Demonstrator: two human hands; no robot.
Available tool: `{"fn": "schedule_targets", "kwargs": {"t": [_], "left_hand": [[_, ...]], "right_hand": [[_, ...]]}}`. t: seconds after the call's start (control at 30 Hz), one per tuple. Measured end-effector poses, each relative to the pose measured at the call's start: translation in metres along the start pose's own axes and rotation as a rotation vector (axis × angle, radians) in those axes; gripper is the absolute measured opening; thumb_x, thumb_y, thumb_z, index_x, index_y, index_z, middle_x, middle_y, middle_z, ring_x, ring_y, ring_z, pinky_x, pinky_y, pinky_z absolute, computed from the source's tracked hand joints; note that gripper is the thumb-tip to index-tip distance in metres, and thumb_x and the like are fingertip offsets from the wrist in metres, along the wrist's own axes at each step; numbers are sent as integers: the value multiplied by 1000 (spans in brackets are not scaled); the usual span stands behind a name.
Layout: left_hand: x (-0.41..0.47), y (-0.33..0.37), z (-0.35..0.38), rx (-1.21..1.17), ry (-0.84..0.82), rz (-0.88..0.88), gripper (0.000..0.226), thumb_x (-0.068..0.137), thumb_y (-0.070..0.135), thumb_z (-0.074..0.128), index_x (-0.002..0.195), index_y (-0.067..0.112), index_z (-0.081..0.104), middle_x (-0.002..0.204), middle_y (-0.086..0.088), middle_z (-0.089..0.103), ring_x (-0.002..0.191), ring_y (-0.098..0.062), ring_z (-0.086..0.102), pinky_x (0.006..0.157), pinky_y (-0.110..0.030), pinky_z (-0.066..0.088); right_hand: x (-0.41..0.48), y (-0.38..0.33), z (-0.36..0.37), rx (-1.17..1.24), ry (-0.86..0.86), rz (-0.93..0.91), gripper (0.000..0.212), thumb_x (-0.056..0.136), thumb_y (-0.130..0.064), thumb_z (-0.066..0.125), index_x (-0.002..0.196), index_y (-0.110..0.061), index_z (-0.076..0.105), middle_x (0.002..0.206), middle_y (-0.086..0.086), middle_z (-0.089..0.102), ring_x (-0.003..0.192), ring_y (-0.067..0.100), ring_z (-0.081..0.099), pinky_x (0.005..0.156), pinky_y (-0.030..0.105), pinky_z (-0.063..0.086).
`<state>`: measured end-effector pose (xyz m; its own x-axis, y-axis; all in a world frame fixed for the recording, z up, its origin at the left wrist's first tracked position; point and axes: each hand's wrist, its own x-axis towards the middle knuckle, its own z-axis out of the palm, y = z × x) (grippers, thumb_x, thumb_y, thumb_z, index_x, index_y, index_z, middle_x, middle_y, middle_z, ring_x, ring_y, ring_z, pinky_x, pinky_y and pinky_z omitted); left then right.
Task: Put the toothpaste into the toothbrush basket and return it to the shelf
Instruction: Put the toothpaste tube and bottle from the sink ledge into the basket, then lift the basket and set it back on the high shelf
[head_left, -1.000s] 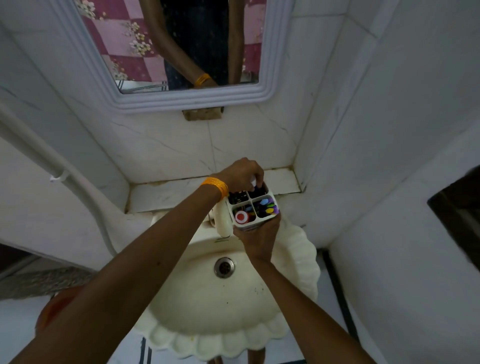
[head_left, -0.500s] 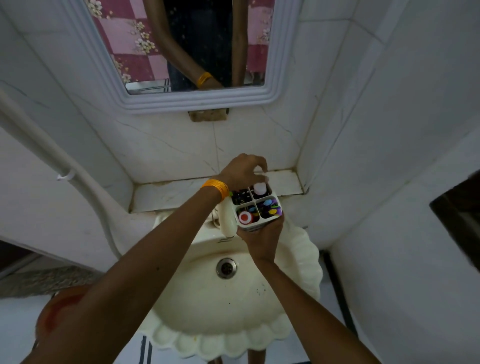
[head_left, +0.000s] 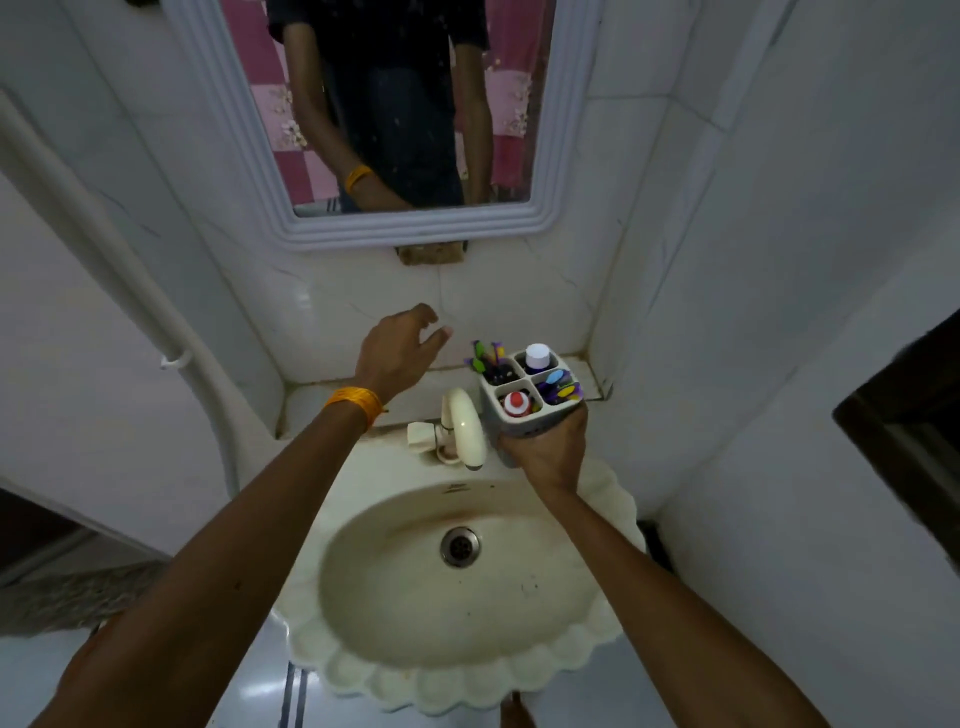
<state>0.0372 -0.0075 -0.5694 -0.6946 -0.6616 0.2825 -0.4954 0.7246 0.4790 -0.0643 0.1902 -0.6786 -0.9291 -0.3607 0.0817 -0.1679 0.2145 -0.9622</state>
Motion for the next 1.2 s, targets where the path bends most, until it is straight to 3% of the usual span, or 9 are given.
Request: {"fn": "schedule_targets", "kwargs": {"t": [0.1,0.23,0.37,0.5,0.6,0.77,0.9,1.07,1.2], "left_hand": [[3,6,-28,15,33,30,44,97,47,50,122,12,60,116,-11,70,102,-30,66,82,-39,53],[12,27,-69,22,119,107,40,97,44,51,120,12,60,117,-12,69,102,-30,64,81,-39,50],[25,62,-121,30,219,202,38,98,43,50,115,10,59,105,-13,68,93,-31,63,74,-42,53],[36,99,-171,90,308,295,35,98,41,50,114,10,58,100,-12,66,90,-31,61,70,-45,53],[47,127,-209,118,419,347,34,98,41,50,108,10,58,96,-12,66,86,-30,60,65,-46,52],[63,168,-265,132,583,456,26,97,32,55,105,9,61,99,-12,67,93,-30,60,68,-40,47],[85,195,-312,191,682,511,29,95,40,43,94,13,54,92,-9,63,85,-31,59,65,-33,35],[99,236,-365,215,822,531,34,97,34,53,116,7,61,112,-19,67,110,-37,58,80,-45,50],[121,261,-412,240,889,592,29,97,24,50,116,4,59,113,-20,66,104,-37,58,77,-44,48]], "right_hand": [[15,-35,-15,-11,35,-55,114,43,-33,101,141,-7,49,139,9,64,127,21,63,101,27,50],[35,-93,-34,-27,111,-96,106,47,-19,103,137,-4,49,137,13,63,128,28,63,102,34,52],[47,-165,-55,28,150,-187,95,51,-16,103,131,-6,53,130,7,66,115,18,64,90,24,47],[53,-232,-73,64,166,-259,98,54,-26,102,133,-6,48,133,9,65,120,25,65,92,30,52],[56,-282,-87,121,222,-355,107,46,-47,96,133,-8,48,130,8,64,118,28,66,95,42,58],[62,-354,-112,159,279,-495,104,55,-37,103,136,-6,45,131,7,58,112,19,61,84,29,52],[67,-415,-132,223,341,-590,102,56,-41,102,135,-7,46,131,8,58,116,24,64,88,38,58],[71,-494,-157,229,413,-686,103,59,-47,99,137,-5,46,133,10,56,119,27,63,91,42,59],[77,-554,-176,214,430,-752,101,65,-49,96,140,-5,44,135,9,53,115,22,59,81,29,46]]}}
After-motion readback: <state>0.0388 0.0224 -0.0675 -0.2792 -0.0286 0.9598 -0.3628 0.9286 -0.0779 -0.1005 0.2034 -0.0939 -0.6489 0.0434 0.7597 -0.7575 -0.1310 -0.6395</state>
